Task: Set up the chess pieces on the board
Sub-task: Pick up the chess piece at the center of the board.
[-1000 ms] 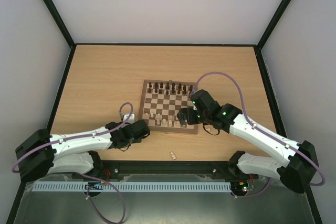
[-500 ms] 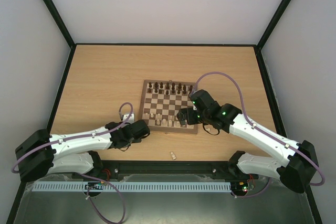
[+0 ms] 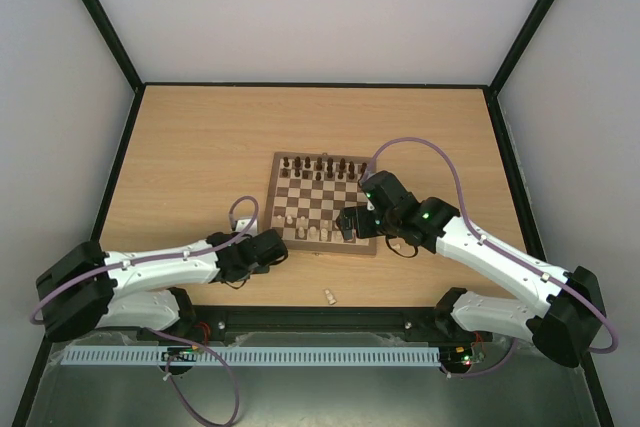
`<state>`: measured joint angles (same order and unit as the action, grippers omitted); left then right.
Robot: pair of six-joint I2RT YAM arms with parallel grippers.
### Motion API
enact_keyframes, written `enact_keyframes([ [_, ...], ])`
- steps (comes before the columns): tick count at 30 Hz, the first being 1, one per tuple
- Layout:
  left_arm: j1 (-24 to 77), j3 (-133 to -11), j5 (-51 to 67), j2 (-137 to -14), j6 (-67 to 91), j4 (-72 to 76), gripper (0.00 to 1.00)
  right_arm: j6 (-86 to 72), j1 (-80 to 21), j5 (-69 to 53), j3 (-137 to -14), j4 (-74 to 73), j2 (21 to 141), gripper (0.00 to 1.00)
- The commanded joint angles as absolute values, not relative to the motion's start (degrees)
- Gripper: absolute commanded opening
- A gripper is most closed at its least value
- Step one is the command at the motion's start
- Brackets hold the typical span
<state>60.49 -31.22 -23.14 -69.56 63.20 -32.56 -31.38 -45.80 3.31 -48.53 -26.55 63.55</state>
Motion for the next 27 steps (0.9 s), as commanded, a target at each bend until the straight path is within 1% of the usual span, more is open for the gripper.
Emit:
enact_keyframes([
  [1, 60.8, -32.0, -24.6, -70.5, 62.8, -32.7, 0.15, -30.6, -45.6, 2.8, -47.8, -26.3, 64.0, 0.99],
  [4, 60.9, -32.6, -24.4, -71.2, 62.5, -33.1, 0.09, -30.5, -45.7, 2.4, -47.7, -26.2, 64.0, 0.99],
  [7, 61.3, -34.0, -24.4, -70.4, 62.6, -34.9, 0.08, -30.6, -45.7, 2.4, -47.7, -26.2, 64.1, 0.99],
  [14, 62.8, -42.5, -26.0, -68.8, 60.7, -41.3, 0.08, -30.6, -45.7, 2.6, -47.7, -26.2, 64.1, 0.99],
  [20, 62.0, -48.3, -26.4, -73.6, 55.8, -40.7, 0.11, -30.6, -45.7, 3.7, -47.8, -26.3, 63.6, 0.99],
  [27, 58.8, -48.8, -23.7, -77.5, 51.1, -35.9, 0.12, -30.7, -45.6, 3.9, -47.8, -26.4, 63.6, 0.99],
])
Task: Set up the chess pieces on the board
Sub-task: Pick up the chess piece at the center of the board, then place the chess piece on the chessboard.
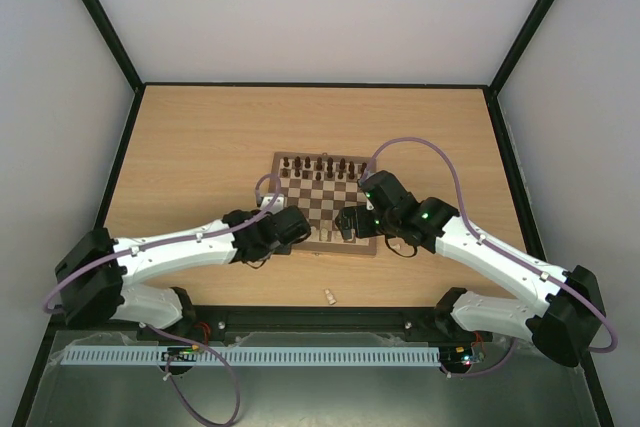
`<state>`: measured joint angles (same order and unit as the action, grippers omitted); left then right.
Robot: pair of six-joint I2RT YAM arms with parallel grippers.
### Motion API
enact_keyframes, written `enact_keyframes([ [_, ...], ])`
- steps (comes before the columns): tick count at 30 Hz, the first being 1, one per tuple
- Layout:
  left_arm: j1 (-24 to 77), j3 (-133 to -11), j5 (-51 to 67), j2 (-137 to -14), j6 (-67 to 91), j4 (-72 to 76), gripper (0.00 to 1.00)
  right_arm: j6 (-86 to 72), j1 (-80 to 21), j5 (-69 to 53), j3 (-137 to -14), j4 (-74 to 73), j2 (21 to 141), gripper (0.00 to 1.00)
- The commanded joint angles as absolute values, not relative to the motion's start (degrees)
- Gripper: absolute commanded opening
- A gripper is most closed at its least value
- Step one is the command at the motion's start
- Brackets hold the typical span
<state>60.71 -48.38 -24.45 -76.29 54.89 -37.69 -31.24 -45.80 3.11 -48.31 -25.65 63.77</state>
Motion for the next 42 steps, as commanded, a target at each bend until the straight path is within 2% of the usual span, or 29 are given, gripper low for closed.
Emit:
enact_keyframes([
  [1, 58.3, -48.6, -23.4, -77.7, 50.7, -35.5, 0.12, -30.7, -45.7, 3.8, -47.8, -26.3, 63.6, 0.99],
  [22, 55.5, -48.2, -21.4, -85.1, 47.3, -29.8, 0.13, -30.7, -45.7, 3.0, -47.7, -26.3, 63.2, 0.99],
  [42, 54.0, -46.2, -22.1, -85.2, 47.0, -28.1, 0.15, -30.6, -45.7, 2.6, -47.6, -26.1, 63.3, 0.99],
])
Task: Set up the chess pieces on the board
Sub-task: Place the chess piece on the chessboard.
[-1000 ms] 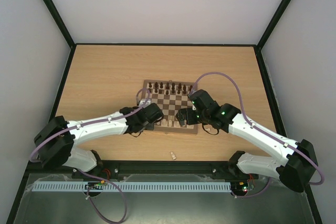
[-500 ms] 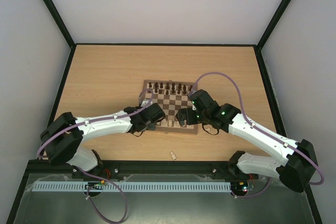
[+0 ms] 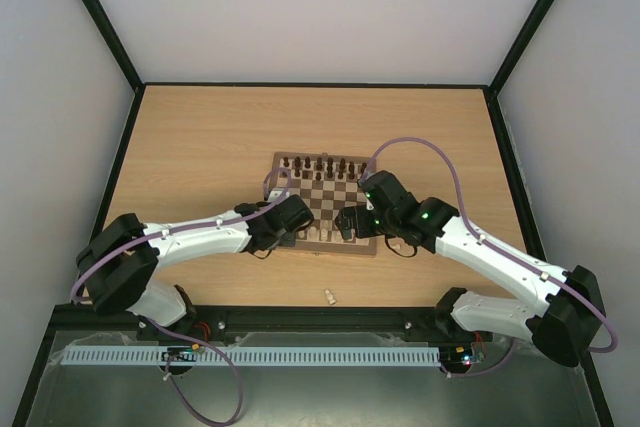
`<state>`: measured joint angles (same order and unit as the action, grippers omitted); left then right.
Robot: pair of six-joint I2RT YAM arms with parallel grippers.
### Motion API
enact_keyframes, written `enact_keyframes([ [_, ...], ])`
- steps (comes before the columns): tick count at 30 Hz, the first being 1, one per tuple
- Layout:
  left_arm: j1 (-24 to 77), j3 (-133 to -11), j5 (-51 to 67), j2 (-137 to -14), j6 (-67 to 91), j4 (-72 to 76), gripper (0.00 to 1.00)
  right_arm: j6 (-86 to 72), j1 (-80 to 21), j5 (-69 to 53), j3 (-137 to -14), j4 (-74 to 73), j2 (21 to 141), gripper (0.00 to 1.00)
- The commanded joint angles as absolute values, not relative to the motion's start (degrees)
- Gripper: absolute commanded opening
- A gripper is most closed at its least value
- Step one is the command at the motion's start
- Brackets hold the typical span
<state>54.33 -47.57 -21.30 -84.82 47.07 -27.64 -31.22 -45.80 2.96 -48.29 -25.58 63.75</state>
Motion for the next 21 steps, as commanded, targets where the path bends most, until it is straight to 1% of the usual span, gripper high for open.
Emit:
enact_keyframes([
  [1, 54.0, -46.1, -22.1, -85.1, 47.1, -28.1, 0.15, -30.6, -45.6, 2.6, -47.6, -26.1, 63.4, 0.99],
  [12, 54.0, -45.7, -23.5, -84.7, 47.8, -29.2, 0.25, -30.6, -45.6, 2.5, -47.5, -26.0, 63.6, 0.99],
  [21, 54.5, -46.3, -22.9, -83.7, 47.7, -29.2, 0.30, -30.5, -45.7, 2.2, -47.5, -26.0, 63.8, 0.99],
])
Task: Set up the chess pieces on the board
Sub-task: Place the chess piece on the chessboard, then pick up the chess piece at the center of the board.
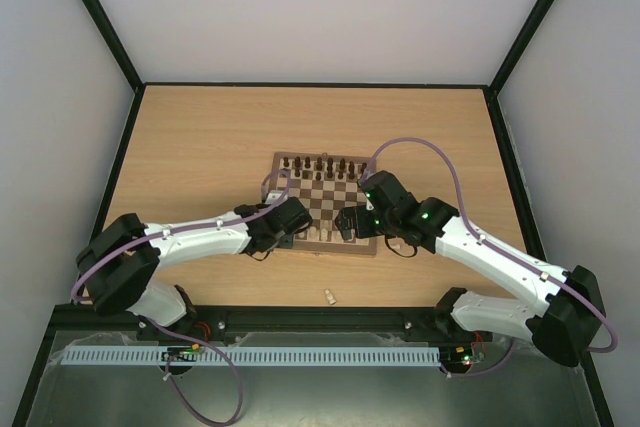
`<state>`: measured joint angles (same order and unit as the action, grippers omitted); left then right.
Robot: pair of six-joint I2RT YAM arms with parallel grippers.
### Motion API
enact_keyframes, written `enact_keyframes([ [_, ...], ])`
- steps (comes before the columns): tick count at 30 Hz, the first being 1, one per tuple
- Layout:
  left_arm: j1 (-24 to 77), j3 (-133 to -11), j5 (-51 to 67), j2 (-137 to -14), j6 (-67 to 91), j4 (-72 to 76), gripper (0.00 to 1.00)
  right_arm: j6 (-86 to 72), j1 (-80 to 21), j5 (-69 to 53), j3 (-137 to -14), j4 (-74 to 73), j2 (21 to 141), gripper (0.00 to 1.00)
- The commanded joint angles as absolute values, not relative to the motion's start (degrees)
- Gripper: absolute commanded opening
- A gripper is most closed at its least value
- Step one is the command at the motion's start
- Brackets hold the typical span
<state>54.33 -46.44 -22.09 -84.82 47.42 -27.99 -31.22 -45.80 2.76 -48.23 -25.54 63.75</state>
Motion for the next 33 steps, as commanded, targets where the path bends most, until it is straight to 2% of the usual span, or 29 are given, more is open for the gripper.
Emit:
enact_keyframes([
  [1, 54.8, -46.7, -22.8, -82.9, 47.7, -29.2, 0.30, -30.5, -45.7, 2.3, -47.5, -26.0, 63.8, 0.99],
  [7, 57.1, -49.7, -25.1, -78.0, 48.3, -32.2, 0.35, -30.7, -45.7, 3.6, -47.6, -26.3, 64.0, 0.99],
  [12, 59.6, -48.7, -25.0, -70.1, 48.1, -32.1, 0.48, -30.8, -45.6, 3.9, -47.9, -26.5, 64.8, 0.99],
  [20, 60.9, -42.7, -20.5, -54.6, 47.3, -29.3, 0.62, -30.7, -45.7, 3.1, -48.5, -27.5, 66.5, 1.00],
  [27, 60.9, -37.0, -17.4, -46.2, 46.9, -25.7, 0.78, -32.5, -45.9, -0.9, -51.4, -35.8, 66.1, 0.86],
  [31, 60.9, -34.0, -17.4, -41.4, 46.7, -23.8, 0.98, -34.4, -47.3, -2.2, -53.1, -42.3, 63.2, 0.79],
  [33, 60.9, -32.7, -17.7, -39.2, 46.6, -23.6, 0.99, -35.6, -49.5, -2.8, -54.5, -45.2, 62.2, 0.77],
])
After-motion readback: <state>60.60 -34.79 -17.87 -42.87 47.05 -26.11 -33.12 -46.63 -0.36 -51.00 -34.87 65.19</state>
